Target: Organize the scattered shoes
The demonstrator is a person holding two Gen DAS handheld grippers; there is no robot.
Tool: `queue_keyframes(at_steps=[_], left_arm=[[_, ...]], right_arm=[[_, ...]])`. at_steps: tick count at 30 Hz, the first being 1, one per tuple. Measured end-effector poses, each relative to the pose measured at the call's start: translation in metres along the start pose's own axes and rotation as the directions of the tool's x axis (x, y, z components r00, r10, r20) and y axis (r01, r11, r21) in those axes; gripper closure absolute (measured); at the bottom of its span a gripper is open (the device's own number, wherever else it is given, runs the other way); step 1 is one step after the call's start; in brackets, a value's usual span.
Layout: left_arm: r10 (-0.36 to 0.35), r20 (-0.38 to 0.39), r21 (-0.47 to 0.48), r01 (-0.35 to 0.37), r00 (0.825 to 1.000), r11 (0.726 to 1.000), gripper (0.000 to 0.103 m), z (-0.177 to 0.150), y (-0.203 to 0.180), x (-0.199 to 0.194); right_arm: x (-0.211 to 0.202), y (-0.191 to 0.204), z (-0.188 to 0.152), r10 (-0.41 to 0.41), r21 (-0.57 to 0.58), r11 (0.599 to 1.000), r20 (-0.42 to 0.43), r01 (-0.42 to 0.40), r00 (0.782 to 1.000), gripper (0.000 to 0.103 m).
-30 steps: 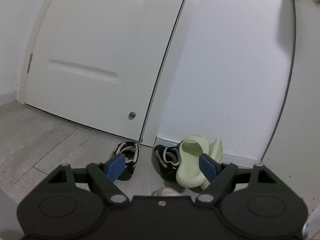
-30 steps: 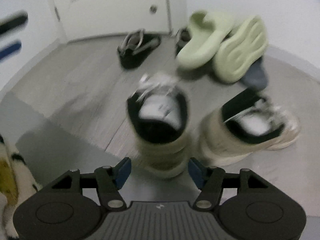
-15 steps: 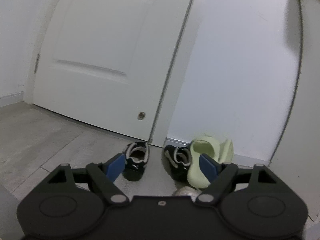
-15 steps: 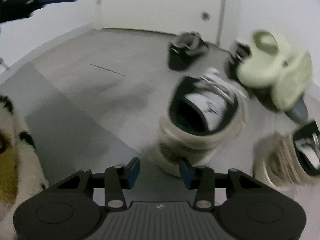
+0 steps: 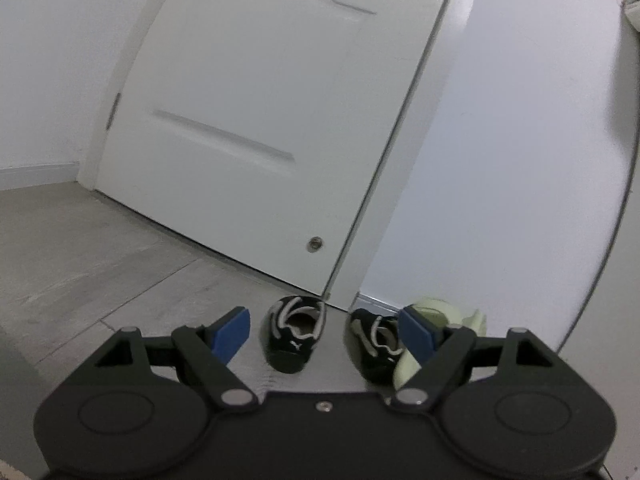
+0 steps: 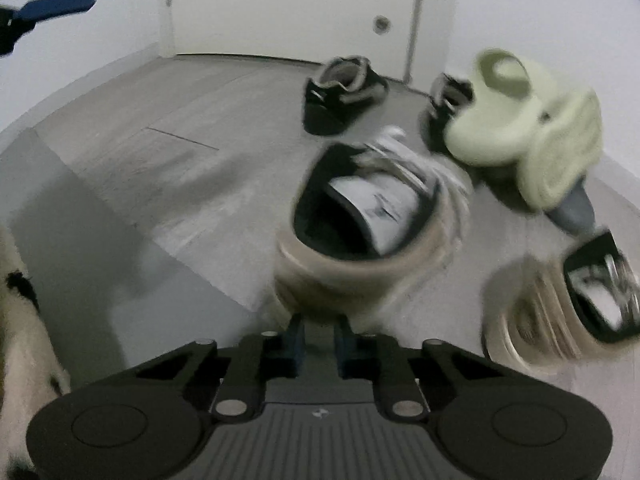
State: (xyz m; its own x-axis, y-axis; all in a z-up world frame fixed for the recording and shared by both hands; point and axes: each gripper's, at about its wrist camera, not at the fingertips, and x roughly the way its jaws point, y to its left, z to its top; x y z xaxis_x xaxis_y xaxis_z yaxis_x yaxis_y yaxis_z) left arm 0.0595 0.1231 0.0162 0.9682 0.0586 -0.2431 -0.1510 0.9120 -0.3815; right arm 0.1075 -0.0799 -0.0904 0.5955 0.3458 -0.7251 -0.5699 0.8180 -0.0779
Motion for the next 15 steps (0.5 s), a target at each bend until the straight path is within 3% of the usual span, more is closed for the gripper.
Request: queue_keyframes(at_steps=[6,9,10,12,15], left_arm=[[0.105,-0.036,0.042,-0.104,0.994,0.994,0.021,-0.010,0.007,0.012],[0.143,-0.083,0.059,-0.138,0.986,0.989,0.021,-0.018,0.010,0.023],[0.134,-0.124,0.059,-0.127,0.983,0.990,0.021,-0.021,0.009,0.030],[0.119,-0.172,0.071,-0.108,0.978,0.992,0.021,-0.025,0.005,0.039],[0.113,-0.239,0.140,-0.081,0.964,0.987,0.021,-0.033,-0.008,0.055]], right_arm=[[0.034,0.028,0.028,0.060,-0.046,0.997,0.057,-0.057,0.997,0.088],[0.028,0.011,0.036,0.163,0.030,0.986,0.104,-0.167,0.981,0.081],[0.020,0.004,0.033,0.165,0.028,0.985,0.117,-0.170,0.979,0.071],[0.006,-0.011,0.028,0.165,0.022,0.985,0.144,-0.170,0.976,0.063],[-0.006,-0.039,0.015,0.087,0.011,0.996,0.136,-0.090,0.987,0.063]])
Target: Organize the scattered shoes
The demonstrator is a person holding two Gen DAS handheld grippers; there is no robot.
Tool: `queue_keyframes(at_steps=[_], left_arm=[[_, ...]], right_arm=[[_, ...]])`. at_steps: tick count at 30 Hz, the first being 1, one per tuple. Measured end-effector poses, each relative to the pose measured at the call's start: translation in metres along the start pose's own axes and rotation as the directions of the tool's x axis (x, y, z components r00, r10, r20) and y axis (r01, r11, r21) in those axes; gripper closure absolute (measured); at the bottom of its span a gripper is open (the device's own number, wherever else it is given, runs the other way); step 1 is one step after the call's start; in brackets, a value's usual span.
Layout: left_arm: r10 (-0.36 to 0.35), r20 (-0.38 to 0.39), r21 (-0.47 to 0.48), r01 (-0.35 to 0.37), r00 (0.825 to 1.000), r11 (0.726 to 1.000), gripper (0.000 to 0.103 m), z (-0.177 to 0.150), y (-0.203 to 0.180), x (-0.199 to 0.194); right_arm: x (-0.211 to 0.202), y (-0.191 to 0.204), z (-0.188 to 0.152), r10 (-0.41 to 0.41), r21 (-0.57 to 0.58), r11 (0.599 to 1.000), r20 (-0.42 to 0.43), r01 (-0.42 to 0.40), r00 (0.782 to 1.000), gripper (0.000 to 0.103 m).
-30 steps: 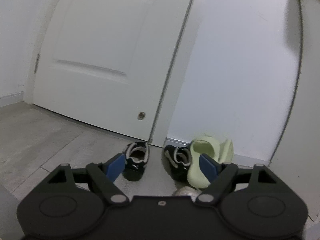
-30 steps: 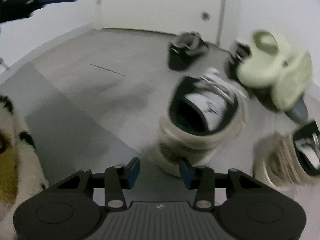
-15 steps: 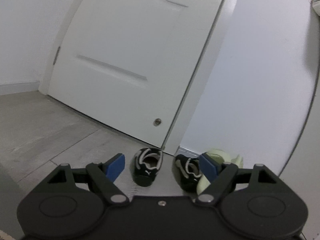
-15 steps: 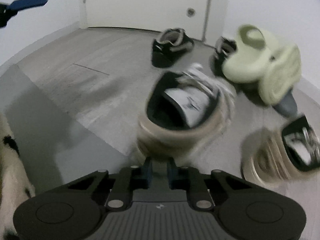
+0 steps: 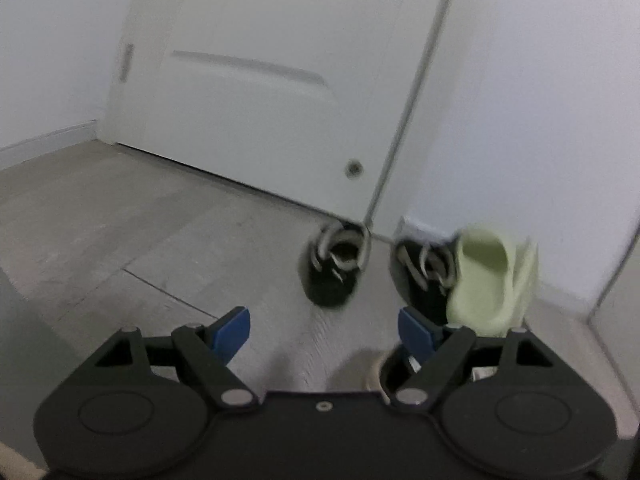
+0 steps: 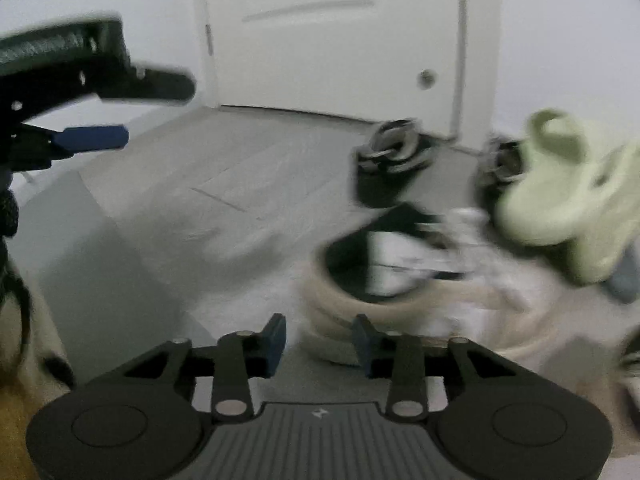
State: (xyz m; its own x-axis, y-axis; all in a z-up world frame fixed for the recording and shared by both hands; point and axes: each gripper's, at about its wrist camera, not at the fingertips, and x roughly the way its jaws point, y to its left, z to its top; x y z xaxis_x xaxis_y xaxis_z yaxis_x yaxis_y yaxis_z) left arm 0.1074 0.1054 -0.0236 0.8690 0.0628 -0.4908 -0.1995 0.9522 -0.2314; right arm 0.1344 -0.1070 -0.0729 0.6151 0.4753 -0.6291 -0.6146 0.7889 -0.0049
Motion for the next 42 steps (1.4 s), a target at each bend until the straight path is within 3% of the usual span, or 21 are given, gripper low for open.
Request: queue_keyframes(at_steps=[5,10,18,21,23,25,28,29,31,34,42], left_arm=[[-0.067,-0.147,-0.005,0.067,0.987,0.998,0.022,-0.004,0.001,0.018],[-0.015,-0.232,-0.038,0.006,0.973,0.999,0.022,-0.010,0.011,0.025],[0.001,-0.267,-0.002,-0.002,0.964,1.000,0.022,-0.010,0.006,0.035],[0.003,-0.269,-0.005,-0.004,0.963,1.000,0.022,-0.011,0.007,0.034],[0.000,-0.264,0.003,0.001,0.964,1.000,0.022,-0.010,0.003,0.036],[-0.005,-0.259,0.013,0.009,0.966,1.000,0.022,-0.010,0.001,0.036],[-0.013,-0.256,0.025,0.020,0.967,0.999,0.022,-0.011,-0.001,0.035],[-0.014,-0.256,0.023,0.020,0.966,1.000,0.022,-0.011,-0.001,0.035],[-0.015,-0.257,0.020,0.021,0.966,1.000,0.022,-0.011,0.000,0.035],[-0.015,-0.254,0.025,0.022,0.967,0.999,0.022,-0.011,-0.002,0.035],[-0.015,-0.257,0.055,0.030,0.966,0.998,0.022,-0.012,-0.008,0.038]], right_arm=[[0.015,-0.012,-0.002,0.043,0.045,0.998,-0.028,-0.042,0.999,0.075],[0.042,0.000,0.012,0.070,0.031,0.997,-0.050,-0.068,0.996,0.075],[0.066,-0.004,0.030,0.108,0.100,0.989,-0.004,-0.107,0.994,0.076],[0.050,-0.010,0.027,0.106,0.092,0.990,0.030,-0.108,0.994,0.069],[0.035,-0.020,0.020,0.077,0.084,0.993,0.060,-0.082,0.995,0.051],[0.022,-0.035,0.012,-0.018,0.050,0.999,0.088,0.014,0.996,0.026],[0.020,-0.059,0.011,-0.131,0.065,0.990,0.114,0.124,0.985,0.022],[0.022,-0.071,0.013,-0.134,0.099,0.988,0.124,0.123,0.983,0.021],[0.028,-0.087,0.014,-0.087,0.125,0.990,0.124,0.071,0.988,0.015],[0.042,-0.104,0.017,-0.020,0.091,0.996,0.093,0.011,0.995,0.014],[0.064,-0.112,0.007,0.018,0.075,0.997,0.037,-0.021,0.999,0.005]])
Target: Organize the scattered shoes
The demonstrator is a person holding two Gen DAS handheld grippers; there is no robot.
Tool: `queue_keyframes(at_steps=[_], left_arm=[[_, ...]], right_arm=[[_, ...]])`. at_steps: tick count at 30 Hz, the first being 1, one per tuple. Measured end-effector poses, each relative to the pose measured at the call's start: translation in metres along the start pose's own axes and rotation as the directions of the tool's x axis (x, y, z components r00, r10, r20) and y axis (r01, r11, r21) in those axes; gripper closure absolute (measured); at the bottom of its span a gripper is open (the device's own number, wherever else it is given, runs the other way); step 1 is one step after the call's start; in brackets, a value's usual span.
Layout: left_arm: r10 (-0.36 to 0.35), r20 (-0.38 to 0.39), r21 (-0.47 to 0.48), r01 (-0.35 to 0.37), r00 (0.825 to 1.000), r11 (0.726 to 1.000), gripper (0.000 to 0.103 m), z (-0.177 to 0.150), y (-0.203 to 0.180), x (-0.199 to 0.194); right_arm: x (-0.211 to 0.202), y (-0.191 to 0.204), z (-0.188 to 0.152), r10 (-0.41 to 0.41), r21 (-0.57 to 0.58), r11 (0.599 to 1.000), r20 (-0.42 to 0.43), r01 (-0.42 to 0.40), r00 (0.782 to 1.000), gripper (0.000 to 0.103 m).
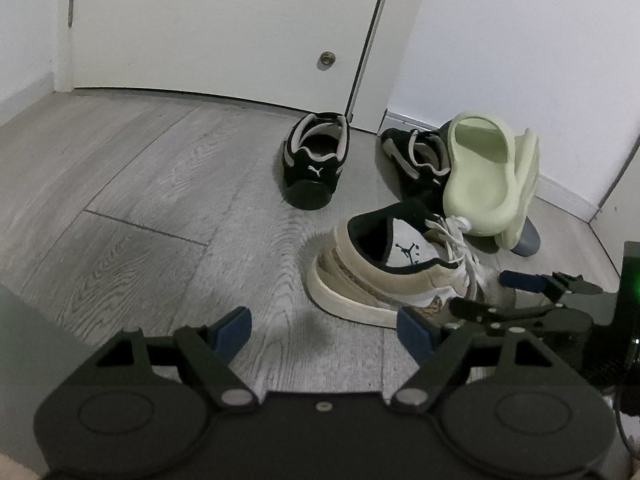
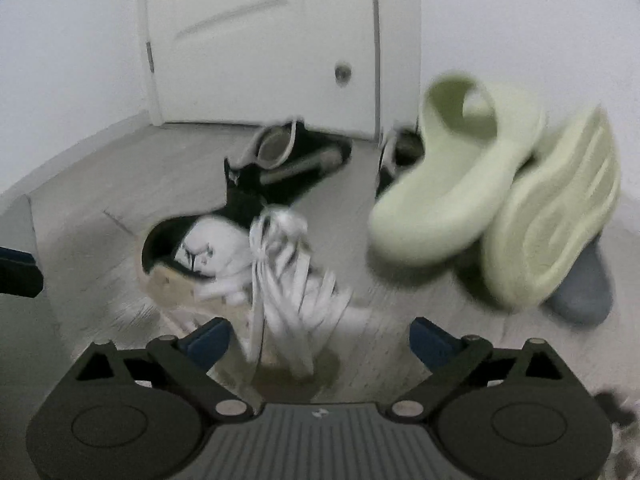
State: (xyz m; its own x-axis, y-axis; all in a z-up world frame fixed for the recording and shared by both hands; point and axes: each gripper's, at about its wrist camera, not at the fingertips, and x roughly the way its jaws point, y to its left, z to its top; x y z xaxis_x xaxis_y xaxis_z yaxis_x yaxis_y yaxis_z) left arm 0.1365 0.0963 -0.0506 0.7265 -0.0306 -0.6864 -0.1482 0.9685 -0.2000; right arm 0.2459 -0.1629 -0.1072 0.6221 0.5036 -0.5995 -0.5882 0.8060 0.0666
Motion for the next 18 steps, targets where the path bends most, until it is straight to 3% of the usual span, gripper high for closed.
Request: queue_keyframes(at_steps=[5,11,14,18], left_arm=[[0.003,-0.002,0.007,-0.003,1.000,1.000,0.022,0.000,-0.001,0.000],[0.006,-0.004,-0.010,-0.006,1.000,1.000,0.022,-0.001,0.002,-0.001],[0.005,-0.002,-0.013,-0.005,1.000,1.000,0.022,-0.001,0.002,-0.001],[0.002,-0.002,0.000,-0.002,1.000,1.000,0.022,-0.001,0.000,0.000]], right_arm=[[-0.004,0.013,0.001,0.019,0.022,1.000,-0.068,-0.018,0.998,0.005],[-0.015,0.057,-0.003,0.105,-0.005,0.994,-0.171,-0.107,0.980,0.006],[-0.017,0.068,-0.005,0.060,-0.054,0.996,-0.158,-0.069,0.986,0.007],[-0.020,0.063,-0.002,-0.058,-0.047,0.997,-0.063,0.056,0.996,0.007]])
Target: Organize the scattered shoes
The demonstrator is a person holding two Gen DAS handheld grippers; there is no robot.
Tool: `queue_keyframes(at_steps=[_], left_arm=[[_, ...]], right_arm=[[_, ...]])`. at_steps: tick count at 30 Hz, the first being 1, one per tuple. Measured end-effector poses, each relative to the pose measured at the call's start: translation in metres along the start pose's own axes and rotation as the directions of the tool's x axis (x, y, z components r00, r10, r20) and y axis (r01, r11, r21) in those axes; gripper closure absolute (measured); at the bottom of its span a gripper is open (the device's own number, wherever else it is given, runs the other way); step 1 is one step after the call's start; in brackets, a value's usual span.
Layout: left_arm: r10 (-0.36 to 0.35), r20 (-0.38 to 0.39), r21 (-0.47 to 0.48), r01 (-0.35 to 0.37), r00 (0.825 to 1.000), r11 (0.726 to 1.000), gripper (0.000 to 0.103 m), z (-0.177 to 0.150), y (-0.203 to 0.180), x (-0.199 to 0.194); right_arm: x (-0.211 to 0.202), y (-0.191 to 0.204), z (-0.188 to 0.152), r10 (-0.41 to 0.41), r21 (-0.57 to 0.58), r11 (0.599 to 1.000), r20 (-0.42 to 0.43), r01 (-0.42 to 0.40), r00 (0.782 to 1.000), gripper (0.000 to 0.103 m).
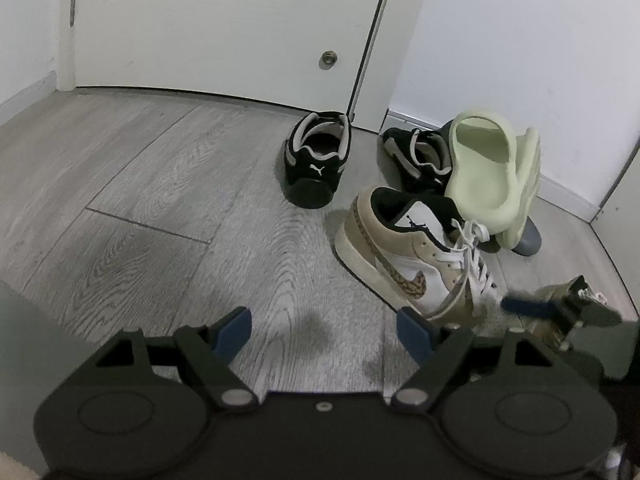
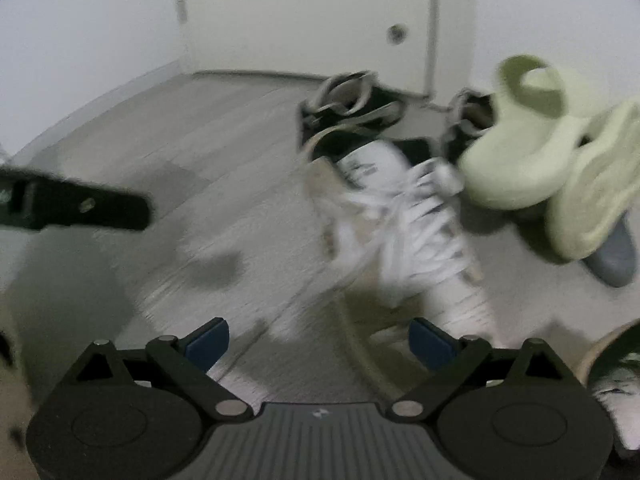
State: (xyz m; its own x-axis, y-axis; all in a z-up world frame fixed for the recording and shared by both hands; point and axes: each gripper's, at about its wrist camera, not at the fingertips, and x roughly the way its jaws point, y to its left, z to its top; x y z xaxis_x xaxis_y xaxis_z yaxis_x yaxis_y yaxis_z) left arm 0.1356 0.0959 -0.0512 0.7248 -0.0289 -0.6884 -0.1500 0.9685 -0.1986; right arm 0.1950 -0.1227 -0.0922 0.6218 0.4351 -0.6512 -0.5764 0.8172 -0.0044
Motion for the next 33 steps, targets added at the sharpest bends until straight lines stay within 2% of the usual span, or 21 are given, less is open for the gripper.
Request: queue_keyframes(at_steps=[1,4,7,9,13,16,18,20,21,23,25,27,30,32,33], left_arm=[[-0.001,0.000,0.002,0.001,1.000,1.000,0.022,0.000,0.000,0.000],[-0.002,-0.001,0.006,0.002,1.000,1.000,0.022,-0.001,-0.002,0.000],[0.005,-0.007,0.014,-0.004,1.000,1.000,0.022,-0.001,-0.003,0.002],[0.007,-0.012,0.016,-0.006,1.000,1.000,0.022,-0.001,-0.004,0.004],[0.007,-0.017,0.038,-0.006,1.000,0.999,0.022,-0.001,-0.009,0.006],[0.007,-0.021,0.050,-0.006,1.000,0.999,0.022,-0.001,-0.011,0.006],[0.011,-0.024,0.043,-0.010,1.000,0.999,0.022,-0.001,-0.009,0.007],[0.014,-0.024,0.033,-0.013,1.000,0.999,0.022,-0.001,-0.007,0.006],[0.015,-0.024,0.030,-0.014,1.000,0.999,0.022,-0.001,-0.007,0.006],[0.020,-0.027,0.022,-0.020,0.999,1.000,0.022,-0.001,-0.005,0.007],[0.023,-0.029,0.020,-0.022,0.999,1.000,0.022,-0.001,-0.004,0.008],[0.023,-0.031,0.022,-0.022,0.999,1.000,0.022,-0.001,-0.005,0.009],[0.022,-0.028,0.025,-0.022,0.999,0.999,0.022,0.000,-0.005,0.010],[0.024,-0.023,0.021,-0.023,0.999,0.999,0.022,0.000,-0.004,0.009],[0.025,-0.021,0.019,-0.025,0.999,1.000,0.022,0.000,-0.004,0.009]], right_arm=[[-0.001,-0.002,0.001,-0.040,0.007,0.999,0.038,0.040,0.998,0.006],[0.002,-0.008,0.002,-0.095,-0.003,0.995,0.068,0.096,0.993,0.006],[0.022,-0.016,0.003,-0.093,-0.011,0.996,0.036,0.093,0.995,0.004],[0.029,-0.016,0.001,-0.109,0.009,0.994,0.048,0.108,0.993,0.003],[0.032,-0.011,0.004,-0.135,-0.009,0.991,0.012,0.136,0.991,0.003],[0.022,-0.005,0.004,-0.115,0.016,0.993,-0.038,0.115,0.993,0.003],[0.014,0.001,0.002,-0.060,0.013,0.998,-0.075,0.061,0.995,0.003],[0.007,0.005,0.001,0.009,0.014,1.000,-0.089,-0.008,0.996,0.003],[0.005,0.005,0.000,0.019,0.025,1.000,-0.081,-0.017,0.997,0.004],[0.005,0.005,0.000,-0.001,0.049,0.999,-0.049,0.003,0.999,0.004],[0.013,0.005,0.001,-0.129,0.052,0.990,-0.015,0.130,0.991,0.004],[0.022,0.002,0.003,-0.159,0.077,0.984,-0.003,0.159,0.987,0.002],[0.038,-0.006,0.003,-0.102,0.164,0.981,-0.010,0.102,0.995,0.002],[0.043,-0.008,0.002,-0.085,0.193,0.978,-0.011,0.085,0.996,0.007],[0.047,-0.008,0.001,-0.057,0.214,0.975,-0.012,0.059,0.998,0.014]])
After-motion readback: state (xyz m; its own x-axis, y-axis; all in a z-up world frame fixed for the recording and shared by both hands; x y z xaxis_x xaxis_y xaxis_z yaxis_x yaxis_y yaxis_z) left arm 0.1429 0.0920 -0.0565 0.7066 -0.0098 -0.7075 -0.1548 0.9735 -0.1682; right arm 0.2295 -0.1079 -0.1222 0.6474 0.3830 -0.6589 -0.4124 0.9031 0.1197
